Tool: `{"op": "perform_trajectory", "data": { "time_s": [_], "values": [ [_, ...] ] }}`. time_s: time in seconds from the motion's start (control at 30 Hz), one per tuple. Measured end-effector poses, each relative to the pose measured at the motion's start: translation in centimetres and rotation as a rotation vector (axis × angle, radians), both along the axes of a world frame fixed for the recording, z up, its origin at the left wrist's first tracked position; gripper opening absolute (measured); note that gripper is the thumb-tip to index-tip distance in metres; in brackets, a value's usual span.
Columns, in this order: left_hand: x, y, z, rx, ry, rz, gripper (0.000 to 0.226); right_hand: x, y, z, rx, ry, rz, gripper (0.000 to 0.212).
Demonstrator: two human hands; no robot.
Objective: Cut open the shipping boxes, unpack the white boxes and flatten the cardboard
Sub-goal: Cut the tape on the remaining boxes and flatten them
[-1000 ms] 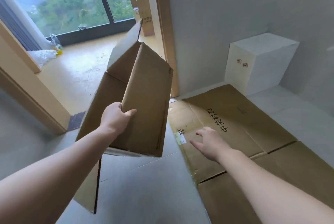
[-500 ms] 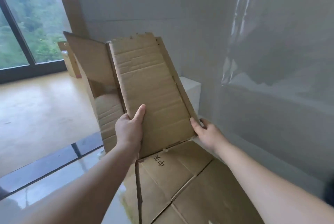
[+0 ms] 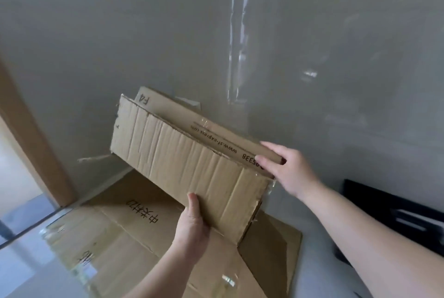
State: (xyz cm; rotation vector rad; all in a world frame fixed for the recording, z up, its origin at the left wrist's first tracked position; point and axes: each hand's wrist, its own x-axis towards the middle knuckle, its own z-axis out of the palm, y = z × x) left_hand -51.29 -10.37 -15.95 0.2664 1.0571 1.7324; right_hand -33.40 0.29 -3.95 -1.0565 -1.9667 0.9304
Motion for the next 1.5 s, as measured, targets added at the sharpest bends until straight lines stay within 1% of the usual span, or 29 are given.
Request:
{"op": "perform_trajectory", "data": {
  "time_s": [0.07,0.1,0.13,0.17,0.23,0.27,0.3,0.33,0.4,0.43,0.47,0.5,0.6,0.63,0.67,0.7,0.8,0.9,0.97,1.07,1.13,1.23,1.3,1.4,1.5],
  "values": [
    [-0.1,-1.9,-3.3,-0.091,-0.016,-0.153,0.072,0.4,-0.8,-1.6,0.060,-0.087,0.020,0.044],
    [-0.5,-2.9,-4.7,-0.127,-0.024,-0.264,0.080,0.3,-1.1,-2.7,0.080,-0.156,0.037,0.043],
    [-1.1,-4.0,-5.7,-0.204,0.002,-0.375,0.087,0.1,-1.5,-4.0,0.087,-0.241,0.057,0.042],
    [-1.8,-5.1,-6.5,-0.315,0.088,-0.485,0.095,-0.3,-1.8,-5.3,0.076,-0.326,0.074,0.040],
    [-3.2,-7.0,-7.1,-0.517,0.408,-0.739,0.103,-1.3,-2.6,-7.9,0.002,-0.438,0.118,0.037],
    [-3.7,-7.6,-6.9,-0.559,0.556,-0.864,0.106,-1.8,-3.1,-9.1,-0.038,-0.473,0.153,0.041],
    [-4.0,-8.0,-6.5,-0.561,0.642,-0.958,0.106,-2.4,-3.6,-10.2,-0.071,-0.514,0.191,0.046],
    [-4.2,-8.2,-5.9,-0.555,0.668,-1.023,0.102,-2.9,-4.0,-11.2,-0.093,-0.570,0.229,0.051],
    [-4.1,-8.1,-4.1,-0.555,0.672,-1.124,0.081,-3.7,-4.7,-13.3,-0.101,-0.699,0.289,0.053],
    [-4.0,-7.8,-3.2,-0.546,0.716,-1.136,0.067,-3.9,-5.0,-14.2,-0.095,-0.756,0.308,0.053],
    [-3.9,-7.2,-2.3,-0.528,0.820,-1.081,0.055,-4.0,-5.2,-15.0,-0.086,-0.798,0.318,0.052],
    [-3.7,-6.5,-1.5,-0.507,0.964,-0.962,0.045,-3.9,-5.4,-15.7,-0.080,-0.818,0.317,0.051],
    [-3.1,-4.5,-0.9,-0.460,1.412,-0.505,0.027,-3.3,-5.5,-16.7,-0.048,-0.806,0.316,0.047],
    [-2.8,-4.0,-1.3,-0.450,1.542,-0.425,0.020,-3.0,-5.4,-16.9,-0.024,-0.813,0.328,0.047],
    [-2.5,-3.6,-1.8,-0.444,1.634,-0.397,0.014,-2.7,-5.5,-17.1,-0.005,-0.820,0.339,0.047],
    [-2.1,-3.3,-2.5,-0.431,1.695,-0.409,0.017,-2.3,-5.4,-17.2,0.006,-0.822,0.346,0.048],
    [-0.8,-2.0,-4.8,-0.364,1.826,-0.574,0.044,-0.3,-5.2,-17.4,0.013,-0.802,0.344,0.049],
    [1.4,-0.6,-6.6,-0.304,2.006,-0.679,0.059,2.4,-4.8,-17.8,0.033,-0.790,0.306,0.047],
    [3.2,0.3,-7.5,-0.263,2.061,-0.680,0.065,4.3,-4.6,-18.1,0.017,-0.755,0.251,0.044],
    [5.8,2.2,-8.1,-0.162,2.070,-0.669,0.071,7.6,-4.0,-19.1,-0.020,-0.607,0.098,0.038],
    [7.3,3.3,-8.6,-0.140,2.082,-0.684,0.073,10.1,-3.3,-20.2,-0.036,-0.578,-0.002,0.040],
    [8.8,3.5,-9.5,-0.150,2.143,-0.635,0.071,14.3,-2.0,-22.5,-0.126,-0.671,-0.103,0.049],
    [9.4,3.3,-9.7,-0.155,2.162,-0.601,0.074,17.7,-1.4,-24.6,-0.232,-0.762,-0.179,0.051],
    [9.7,3.3,-9.6,-0.156,2.175,-0.588,0.080,23.1,-1.0,-28.3,-0.377,-0.943,-0.308,0.042],
    [9.7,3.3,-9.6,-0.157,2.178,-0.575,0.077,27.3,-1.2,-31.7,-0.501,-1.094,-0.398,0.040]
  ]
}}
